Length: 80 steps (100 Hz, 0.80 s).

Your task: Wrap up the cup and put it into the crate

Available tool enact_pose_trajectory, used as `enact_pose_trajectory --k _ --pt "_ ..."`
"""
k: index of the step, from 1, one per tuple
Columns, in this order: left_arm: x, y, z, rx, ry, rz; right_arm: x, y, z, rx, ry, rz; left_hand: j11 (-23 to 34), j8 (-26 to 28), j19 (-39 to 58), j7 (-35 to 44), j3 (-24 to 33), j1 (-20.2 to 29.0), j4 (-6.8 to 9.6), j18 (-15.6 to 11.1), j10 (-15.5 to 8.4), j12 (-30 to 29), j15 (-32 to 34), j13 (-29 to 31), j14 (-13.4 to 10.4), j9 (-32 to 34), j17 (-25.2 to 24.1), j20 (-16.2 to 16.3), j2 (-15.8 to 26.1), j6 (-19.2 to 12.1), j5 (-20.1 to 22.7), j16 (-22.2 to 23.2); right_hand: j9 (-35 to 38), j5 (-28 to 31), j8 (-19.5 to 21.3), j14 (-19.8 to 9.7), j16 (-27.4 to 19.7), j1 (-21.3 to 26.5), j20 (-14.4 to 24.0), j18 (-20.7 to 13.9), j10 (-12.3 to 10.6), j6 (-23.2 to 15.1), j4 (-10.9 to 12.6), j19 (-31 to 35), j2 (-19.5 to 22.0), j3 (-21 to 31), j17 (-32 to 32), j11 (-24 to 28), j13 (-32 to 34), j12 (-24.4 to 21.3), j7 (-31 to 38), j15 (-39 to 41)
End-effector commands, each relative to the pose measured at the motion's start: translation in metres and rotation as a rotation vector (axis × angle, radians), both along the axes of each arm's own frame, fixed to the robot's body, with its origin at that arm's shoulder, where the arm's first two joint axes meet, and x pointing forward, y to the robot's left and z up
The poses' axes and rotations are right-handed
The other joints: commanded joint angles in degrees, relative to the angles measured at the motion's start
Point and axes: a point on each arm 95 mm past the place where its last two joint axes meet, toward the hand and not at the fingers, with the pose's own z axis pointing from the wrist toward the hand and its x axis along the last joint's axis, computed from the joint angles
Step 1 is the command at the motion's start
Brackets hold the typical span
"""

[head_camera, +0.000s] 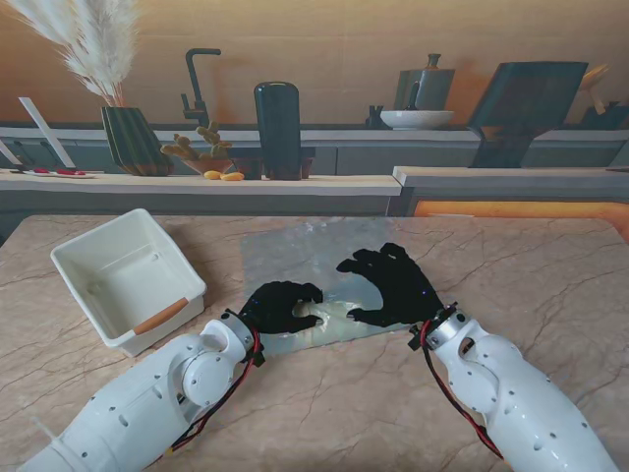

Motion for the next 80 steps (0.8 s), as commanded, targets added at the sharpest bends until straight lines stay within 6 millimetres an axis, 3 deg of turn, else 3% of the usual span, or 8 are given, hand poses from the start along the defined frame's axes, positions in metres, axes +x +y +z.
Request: enact_pose_trajectory --k 1,37,61,73,80 --pt "-0.013 0.0 -0.025 0.041 0.087 -0.009 -0.007 0.011 -0.002 -0.016 0.011 0.0 3.0 -0.2 -0.7 4.1 0.3 9.3 -1.56 -1.0 -0.1 -0.2 -0.9 0.5 -2.8 0.8 -0.6 -0.6 -1.7 -2.0 1.2 -0.9 0.1 -1.1 0.3 0.0 0.0 1.2 -0.1 -0.2 0.1 2.0 1.8 -0.2 -0.4 -0.6 1.3 1.5 1.0 0.4 0.1 0.8" --pt "-0.007 0.005 -0.025 0.003 0.19 0.003 -0.015 0.028 -0.028 -0.214 0.136 -0.083 1.4 -1.4 -3.4 1.7 -2.2 12.4 -0.56 -1.5 0.5 -0.9 -3.2 -1.6 -2.7 -1.8 -2.1 -1.5 0.4 -1.5 0.4 -1.2 -1.3 -1.6 -1.3 1.8 0.8 4.3 1.0 -1.1 2.8 8.7 2.2 2.3 -0.9 -0.8 3.2 3.3 1.0 0.6 -4.2 3.0" --pt "-0.004 0.004 -0.028 -0.043 0.192 0.02 0.006 0.038 -0.048 -0.341 0.226 -0.087 -0.1 -2.8 -6.3 -3.5 -2.5 7.1 1.85 -0.9 0.8 -1.5 -5.1 -5.2 -1.6 -6.1 -5.3 -2.3 3.0 0.2 -2.3 -1.2 -5.6 -3.3 -1.2 1.9 -0.9 6.6 1.1 -1.5 3.9 10.4 2.4 1.8 -1.4 0.0 2.3 2.3 -2.2 -0.2 -7.6 0.9" --pt "-0.005 0.003 -0.025 -0.107 0.146 0.048 0.019 0.043 -0.057 -0.377 0.274 -0.06 -2.3 -5.4 -9.7 -10.0 -6.8 2.9 1.46 0.7 1.2 -1.8 -7.0 -10.4 0.1 -11.9 -10.1 -2.6 3.8 1.2 -6.6 -0.6 -1.0 0.6 2.2 0.7 2.9 12.8 3.0 -2.8 3.1 8.8 3.6 6.4 -1.8 4.2 6.7 8.4 4.0 2.2 -4.9 8.2" --pt "-0.005 0.002 -0.02 -0.166 0.107 0.072 0.026 0.044 -0.059 -0.402 0.304 -0.052 -3.2 -6.3 -10.9 -12.5 -9.7 1.6 1.47 1.4 1.5 -1.7 -8.0 -13.0 0.9 -14.7 -12.3 -2.7 5.2 1.5 -8.2 -0.3 4.2 5.5 4.5 0.2 9.1 16.0 6.7 -4.3 2.2 6.3 4.5 14.6 -2.1 8.7 10.2 14.4 7.9 5.7 -0.4 18.0"
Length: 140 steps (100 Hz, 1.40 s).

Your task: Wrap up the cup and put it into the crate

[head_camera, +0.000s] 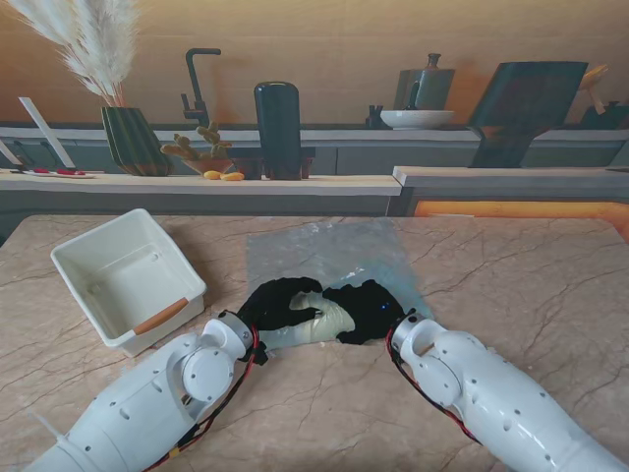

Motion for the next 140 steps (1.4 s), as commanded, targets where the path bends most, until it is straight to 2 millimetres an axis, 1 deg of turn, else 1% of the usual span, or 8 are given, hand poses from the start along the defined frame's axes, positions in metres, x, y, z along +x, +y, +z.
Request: enact_pose_trajectory --k 1,29,81,97,106,114,122,140 --pt "-0.011 -0.003 -0.012 -0.039 0.019 0.013 0.004 0.002 -0.004 -0.044 0.024 0.011 -1.1 -1.0 -1.4 -4.0 -4.5 -1.6 2.19 1.0 0.1 -0.4 -1.1 -3.0 0.3 -3.5 -2.6 -0.7 0.6 -0.4 -2.9 0.3 3.9 10.6 2.2 -1.6 5.6 8.0 4.4 -1.9 -0.6 -4.4 3.5 7.0 -1.4 8.0 2.4 4.5 5.2 2.9 9.3 10.5" --pt "-0.029 -0.003 0.017 -0.121 -0.241 0.017 0.038 -0.001 -0.006 -0.034 0.321 -0.017 -2.4 -1.0 -3.0 -4.7 -7.6 -1.9 2.53 2.4 -0.3 -0.3 -3.9 -7.4 0.5 -5.5 -6.0 -0.9 1.0 -1.9 -2.1 -0.2 16.7 19.2 3.4 -0.9 20.3 19.0 16.6 -5.6 -2.0 -15.3 -2.2 35.1 -7.4 17.6 6.7 17.1 11.7 16.6 33.6 37.8" --pt "-0.041 -0.007 0.008 0.357 -0.289 -0.183 0.058 -0.006 -0.002 -0.02 0.566 0.08 -5.8 -3.2 -13.4 -9.7 8.1 -4.9 1.8 -0.8 -0.1 -2.9 -12.4 -15.0 -3.6 -14.8 -8.0 -3.6 -8.8 -0.8 -9.8 -6.0 19.6 30.9 12.0 -2.1 18.6 24.4 8.5 -6.9 -7.4 -23.8 -5.0 17.2 -7.7 19.8 2.4 7.1 7.4 15.9 36.3 18.7" --pt "-0.042 -0.012 0.001 0.414 -0.262 -0.202 0.057 -0.005 0.003 0.01 0.668 0.117 -2.0 -1.2 -5.8 -5.6 7.2 -5.3 1.61 -0.8 -0.7 -1.2 -6.7 -5.6 -3.1 -6.1 -2.5 0.1 -8.2 -0.5 -6.1 -3.0 20.0 29.8 11.6 -1.5 19.6 24.4 7.9 -5.9 -6.0 -22.4 -3.9 14.2 -7.5 19.7 3.4 6.4 8.2 16.4 35.0 17.7" --pt "-0.043 -0.014 -0.001 0.446 -0.242 -0.217 0.056 -0.006 0.005 0.05 0.735 0.118 1.7 1.6 2.2 -0.2 8.0 -4.8 1.69 -1.4 -1.3 0.3 -1.4 3.1 -3.4 3.0 3.2 1.9 -8.1 -0.4 -0.6 -0.8 20.6 27.9 7.1 -0.8 20.5 22.1 9.2 -4.8 -4.3 -19.8 -2.1 13.5 -7.0 19.8 3.8 5.3 8.8 16.8 31.6 18.0" --pt "-0.04 -0.014 -0.003 0.45 -0.21 -0.217 0.055 -0.009 0.006 0.091 0.766 0.1 4.6 4.4 6.1 5.7 10.6 -2.3 2.09 -2.1 -2.0 1.2 3.1 8.2 -3.5 9.2 7.3 2.2 -7.9 -1.7 3.7 0.3 16.2 18.8 -5.2 -1.5 13.7 13.5 9.7 -3.8 -2.5 -15.4 1.4 10.9 -1.9 8.8 2.1 5.8 5.5 12.2 30.1 19.2" --pt "-0.036 -0.013 -0.003 0.458 -0.128 -0.245 0.052 -0.015 0.006 0.156 0.76 0.07 9.1 6.0 9.0 10.3 12.1 2.3 1.64 -1.8 -3.5 4.5 12.9 12.3 -4.4 13.8 9.1 2.2 -8.3 -5.0 6.8 6.2 9.6 15.2 -0.9 -1.1 7.3 4.6 6.9 -2.0 -1.6 -11.3 2.8 5.0 4.5 -0.7 -1.2 0.2 1.5 5.0 14.7 11.5" --pt "-0.019 -0.011 -0.002 0.441 -0.027 -0.298 0.04 -0.018 0.008 0.285 0.569 0.024 7.6 7.3 7.0 13.9 12.4 7.5 0.87 -2.8 -4.7 6.5 9.2 11.5 -5.7 12.8 8.7 0.9 -10.0 -7.6 6.8 7.0 1.6 7.8 0.6 -1.0 0.3 -1.7 1.1 1.2 -1.0 -8.7 1.7 -6.9 5.6 -6.0 -7.5 -5.7 -3.4 0.8 9.1 -0.7"
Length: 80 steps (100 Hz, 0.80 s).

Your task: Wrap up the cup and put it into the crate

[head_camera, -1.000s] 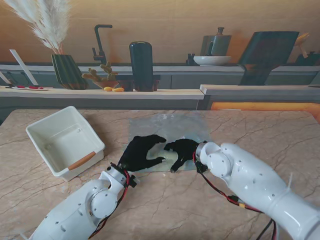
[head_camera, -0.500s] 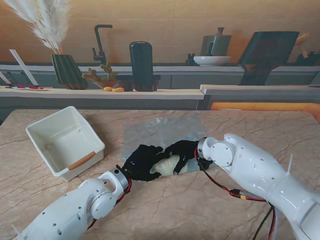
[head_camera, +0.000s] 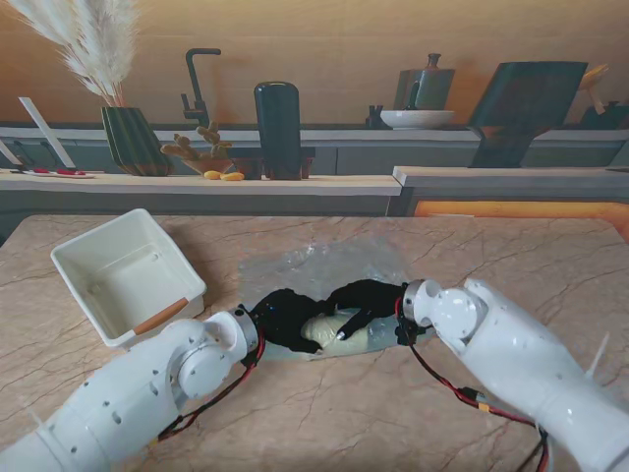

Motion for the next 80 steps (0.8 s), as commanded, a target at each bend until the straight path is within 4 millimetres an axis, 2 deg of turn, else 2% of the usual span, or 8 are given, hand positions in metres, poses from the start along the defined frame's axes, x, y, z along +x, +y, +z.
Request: enact_pose_trajectory --k 1,12,24,33,44,57,73,80 --pt "-0.003 0.008 -0.026 0.013 0.087 0.031 -0.011 0.004 -0.006 0.03 -0.033 -0.003 7.2 4.8 -0.7 18.3 7.0 15.0 1.04 -2.7 -7.9 3.2 5.4 4.2 -7.6 4.3 -0.4 -0.7 -1.5 -11.4 9.1 3.1 -3.9 -3.4 0.7 -0.5 -2.4 0.0 -2.0 1.1 -0.5 -1.3 5.3 -3.4 9.5 3.6 -2.3 -1.9 -2.8 -1.5 -1.4 -4.1" --pt "0.009 0.009 -0.026 -0.033 0.209 0.061 -0.022 0.007 0.0 0.087 -0.261 -0.085 5.5 5.6 -2.8 20.4 5.4 17.1 0.88 -2.8 -7.6 1.7 2.5 2.9 -7.3 3.2 -1.5 -1.5 -1.2 -11.4 8.5 1.9 -7.5 -6.5 0.2 0.1 -5.5 -2.6 -2.8 1.8 -0.2 -0.3 5.0 -5.4 9.8 2.5 -3.4 -2.6 -4.8 -2.7 -2.8 -9.0" --pt "0.022 0.011 -0.027 -0.093 0.368 0.097 -0.038 0.011 0.012 0.162 -0.506 -0.142 4.2 5.5 -4.9 20.3 4.4 18.2 1.3 -2.7 -6.8 0.5 0.1 0.9 -6.4 1.7 -3.3 -2.3 -0.9 -10.5 8.4 0.6 -8.4 -7.2 0.1 0.2 -6.3 -3.7 -3.0 1.9 0.0 -0.1 5.0 -5.5 9.6 2.8 -2.5 -2.4 -4.1 -3.1 -2.9 -9.9" --pt "0.028 0.012 -0.031 -0.183 0.488 0.109 -0.053 0.017 0.021 0.179 -0.616 -0.147 3.9 6.3 -5.5 20.8 4.7 19.1 1.64 -1.9 -6.4 0.3 -0.4 0.6 -5.7 1.7 -3.6 -2.4 -1.5 -10.2 8.7 0.3 -6.3 -6.0 0.2 0.9 -2.6 -2.0 -1.8 1.2 1.3 1.2 5.5 -1.1 9.4 3.5 2.6 3.4 -1.0 -1.2 -1.3 -3.5" --pt "0.032 0.011 -0.032 -0.236 0.612 0.121 -0.076 0.022 0.026 0.097 -0.665 -0.082 2.8 6.1 -6.1 19.9 3.4 19.9 1.45 -1.3 -5.2 -0.4 -1.1 -0.1 -4.4 1.7 -4.4 -2.5 -1.3 -8.9 9.4 -0.2 -6.7 -6.8 -0.3 1.2 -1.5 -2.0 -1.4 0.8 1.8 3.0 5.6 1.5 10.3 3.4 4.2 4.8 -1.4 -0.9 -1.9 -0.6" --pt "0.036 0.011 -0.033 -0.224 0.687 0.143 -0.103 0.024 0.022 -0.063 -0.679 -0.077 1.4 5.7 -7.3 17.5 1.3 20.0 1.38 -0.9 -4.0 -1.0 -2.2 -0.9 -3.2 1.5 -5.2 -2.7 -0.3 -7.0 10.5 -0.8 -8.1 -8.1 -1.3 2.6 -1.8 -2.5 -1.4 1.6 3.2 6.2 5.7 3.5 11.5 3.0 4.6 4.3 -2.1 -1.2 -4.7 0.5" --pt "0.039 0.012 -0.034 -0.209 0.733 0.199 -0.131 0.029 0.009 -0.189 -0.622 -0.099 -0.7 5.7 -9.0 15.0 -7.3 23.2 1.27 -0.5 -2.3 -2.0 -3.6 -3.7 -1.3 0.1 -7.6 -2.6 5.7 -4.3 13.6 -1.8 -10.1 -8.4 -1.5 4.7 -2.8 -3.4 -2.5 3.8 5.2 9.1 5.7 4.2 12.3 2.5 3.6 3.2 -2.9 -1.6 -8.7 0.1" --pt "0.04 0.012 -0.034 -0.195 0.736 0.226 -0.14 0.03 0.005 -0.225 -0.592 -0.109 -1.0 5.5 -9.3 14.9 -7.9 23.9 1.28 -0.5 -2.0 -2.1 -3.9 -4.5 -0.8 -0.3 -8.5 -2.7 7.4 -3.2 15.0 -1.9 -10.6 -8.5 -1.3 5.4 -3.0 -3.6 -2.9 4.9 5.8 9.9 5.7 4.1 12.5 2.5 3.2 2.7 -3.1 -1.8 -9.2 -0.1"
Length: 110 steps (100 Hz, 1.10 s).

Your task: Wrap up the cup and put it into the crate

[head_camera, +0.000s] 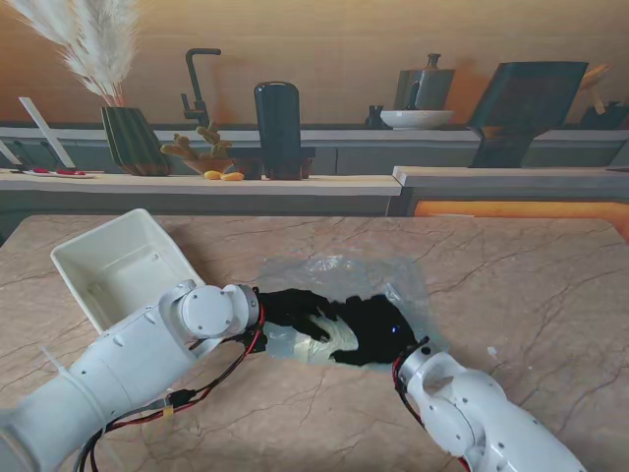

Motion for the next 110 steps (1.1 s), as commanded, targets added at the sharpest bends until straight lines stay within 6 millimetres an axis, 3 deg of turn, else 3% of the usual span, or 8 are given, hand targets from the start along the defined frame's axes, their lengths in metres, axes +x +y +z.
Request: enact_pose_trajectory --k 1,24,30,37,48,68,81,110 --pt "-0.011 0.006 -0.022 0.057 0.045 0.007 -0.015 0.004 -0.012 -0.013 0.026 -0.001 -0.5 3.4 -1.2 6.6 6.1 15.8 1.31 -0.1 0.7 -0.7 -1.1 -1.2 0.5 -0.4 -1.3 -0.6 9.5 3.3 10.1 -1.3 -2.0 -1.6 0.0 1.7 -0.8 -1.0 -0.6 2.4 2.1 2.1 2.3 0.8 1.7 0.6 -1.2 -1.4 -1.3 -0.4 -1.8 0.2" --pt "-0.011 0.007 -0.024 0.06 0.09 0.059 -0.006 0.012 -0.03 -0.156 0.039 -0.045 -1.9 0.8 -2.4 3.9 0.2 18.1 -0.1 0.0 1.8 -1.6 -1.8 -4.3 2.0 -1.7 -4.4 -0.6 16.5 5.7 13.6 -2.1 -3.8 -1.9 0.6 1.9 -1.4 1.8 -1.9 4.4 2.6 3.3 3.1 -0.5 -0.9 2.2 -2.3 -2.3 -1.9 -0.8 -3.7 -0.8" --pt "-0.011 0.007 -0.025 0.042 0.097 0.073 0.003 0.012 -0.035 -0.187 0.061 -0.042 -2.2 1.5 -2.8 -0.6 -11.9 19.6 1.88 -0.5 2.0 -1.6 -1.8 -5.7 2.1 -3.0 -5.6 -0.5 22.0 6.6 14.0 -2.2 -4.4 -2.0 1.1 1.0 -1.5 4.8 -2.2 3.3 2.4 3.2 4.0 -1.0 -2.0 3.5 -2.9 -2.2 -2.2 -0.8 -4.1 -0.9" --pt "-0.011 0.009 -0.025 -0.007 0.096 0.104 0.015 0.013 -0.041 -0.216 0.083 -0.031 -3.0 -1.1 -3.8 -7.0 -20.2 12.9 3.53 -0.9 2.8 -1.8 -2.5 -8.7 2.0 -6.5 -8.0 -0.9 28.4 8.1 11.7 -2.3 -4.7 -1.6 2.5 0.3 -1.0 9.1 -2.1 1.7 2.0 2.9 6.1 -1.1 -2.8 5.9 -3.0 -1.0 -2.1 -0.4 -4.2 -0.2" --pt "-0.013 0.012 -0.02 -0.139 0.079 0.152 0.033 0.011 -0.047 -0.244 0.111 -0.01 -4.7 -3.1 -5.9 -11.8 -20.5 5.4 3.72 -1.9 2.3 -2.3 -4.4 -13.0 1.4 -11.8 -10.8 -1.8 28.2 6.7 5.3 -3.0 -3.7 -0.2 4.2 -0.8 0.0 15.1 -1.6 0.1 1.1 1.9 9.0 -0.6 -2.9 11.5 -2.1 1.0 -0.9 0.4 -3.1 1.7" --pt "-0.024 0.011 0.0 -0.389 -0.134 0.25 0.059 0.006 -0.049 -0.222 0.249 0.044 -6.0 -4.0 -9.0 -15.4 -20.3 2.6 4.16 -3.4 0.1 -2.3 -7.3 -17.7 -0.6 -17.8 -13.3 -3.0 26.9 2.4 -3.1 -3.8 2.9 5.8 7.9 -2.8 5.6 22.2 1.9 -3.2 -1.3 -2.3 10.6 7.0 0.1 21.1 1.6 7.8 3.2 4.1 4.9 12.3" --pt "-0.037 0.005 0.012 -0.437 -0.364 0.248 0.075 0.001 -0.046 -0.2 0.391 0.076 -5.9 -3.8 -9.2 -15.0 -19.8 3.8 4.34 -2.2 -0.8 -2.2 -8.2 -18.2 -1.6 -18.4 -12.9 -2.7 23.6 1.1 -4.6 -4.1 8.6 11.6 8.6 -1.5 15.0 25.7 6.4 -4.9 -2.6 -6.4 2.0 16.6 -4.2 26.3 2.4 10.7 6.5 9.4 12.7 18.6" --pt "-0.068 0.002 0.022 -0.13 -0.683 0.019 0.102 -0.006 -0.042 -0.158 0.63 0.144 -6.1 -5.0 -11.7 -14.7 -18.6 4.6 4.76 -0.5 -0.6 -2.7 -10.9 -17.3 -1.6 -18.2 -11.8 -3.4 17.2 4.0 -5.5 -5.3 12.7 14.1 13.5 -2.2 20.5 28.5 10.1 -6.1 -4.0 -13.2 -1.5 25.0 -9.5 27.5 2.1 13.7 8.1 18.3 24.7 27.8"
